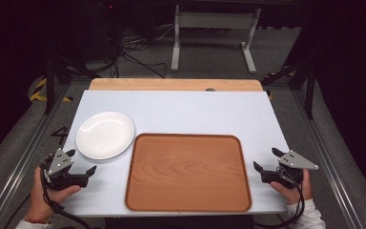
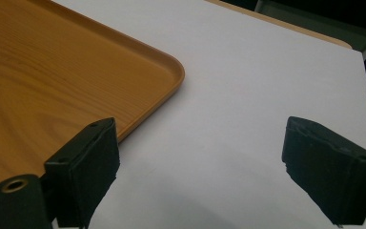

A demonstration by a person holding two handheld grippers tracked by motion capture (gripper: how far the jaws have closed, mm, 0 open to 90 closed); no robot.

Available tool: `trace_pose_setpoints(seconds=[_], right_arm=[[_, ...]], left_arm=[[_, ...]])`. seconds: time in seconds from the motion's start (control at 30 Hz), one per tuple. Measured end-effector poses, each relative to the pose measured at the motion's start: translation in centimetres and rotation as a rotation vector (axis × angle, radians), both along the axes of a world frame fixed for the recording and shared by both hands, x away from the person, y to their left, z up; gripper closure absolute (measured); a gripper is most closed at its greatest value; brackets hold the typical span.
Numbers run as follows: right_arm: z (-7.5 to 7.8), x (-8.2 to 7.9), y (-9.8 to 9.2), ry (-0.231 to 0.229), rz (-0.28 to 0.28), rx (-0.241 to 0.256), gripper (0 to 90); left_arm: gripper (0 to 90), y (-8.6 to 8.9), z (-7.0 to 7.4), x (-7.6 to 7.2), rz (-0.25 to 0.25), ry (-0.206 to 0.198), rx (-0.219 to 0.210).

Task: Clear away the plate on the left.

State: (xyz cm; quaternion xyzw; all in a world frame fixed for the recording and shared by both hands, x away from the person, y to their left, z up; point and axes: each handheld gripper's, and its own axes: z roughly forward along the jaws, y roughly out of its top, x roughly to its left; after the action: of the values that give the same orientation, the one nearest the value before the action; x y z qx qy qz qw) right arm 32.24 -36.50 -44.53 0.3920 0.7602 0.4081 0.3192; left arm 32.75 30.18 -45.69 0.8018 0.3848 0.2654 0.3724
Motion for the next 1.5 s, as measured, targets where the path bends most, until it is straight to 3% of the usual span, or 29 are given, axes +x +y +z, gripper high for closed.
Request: trace_pose_setpoints(seconds=[0.23,0.27,0.57,0.8,0.97,1.0,1.1,1.17,1.37,1.5], right_arm=[[0.1,-0.1,0.1,-0.002,-0.002,-0.007,12.9],[0.2,-0.2,0.3,-0.005,0.001,-0.012,12.9],[0.2,-0.1,0.6,-0.001,0.008,-0.022,13.0],[0.1,-0.1,0.3,-0.006,0.003,-0.013,13.1],[0.1,-0.2,0.4,-0.006,0.004,-0.019,13.1],[0.0,-0.1,0.4,-0.003,0.004,-0.017,13.0],[0.0,0.0,0.5,0.000,0.006,-0.019,13.0],[-0.1,0.0,0.5,0.004,0.006,-0.021,13.0],[-0.1,0.0,0.5,0.004,0.006,-0.020,13.0],[-0.2,0.0,0.5,0.007,0.008,-0.025,13.0]], left_arm=[[8.5,-0.2,-0.2,-0.1,-0.028,0.000,0.028],[8.5,-0.4,-0.3,-0.2,-0.035,-0.009,0.061],[10.5,-1.5,-0.1,-0.6,-0.046,-0.056,0.175],[11.5,-2.2,-0.2,-0.4,-0.048,-0.046,0.210],[12.7,-2.6,-0.1,-0.3,-0.042,-0.065,0.262],[13.0,-3.0,-0.1,-0.1,-0.041,-0.067,0.291],[13.2,-3.2,-0.1,0.0,-0.047,-0.062,0.297],[13.3,-3.5,-0.2,0.4,-0.055,-0.065,0.330],[14.8,-4.0,-0.2,1.2,-0.063,-0.068,0.345],[14.8,-4.5,-0.2,1.7,-0.063,-0.064,0.385]])
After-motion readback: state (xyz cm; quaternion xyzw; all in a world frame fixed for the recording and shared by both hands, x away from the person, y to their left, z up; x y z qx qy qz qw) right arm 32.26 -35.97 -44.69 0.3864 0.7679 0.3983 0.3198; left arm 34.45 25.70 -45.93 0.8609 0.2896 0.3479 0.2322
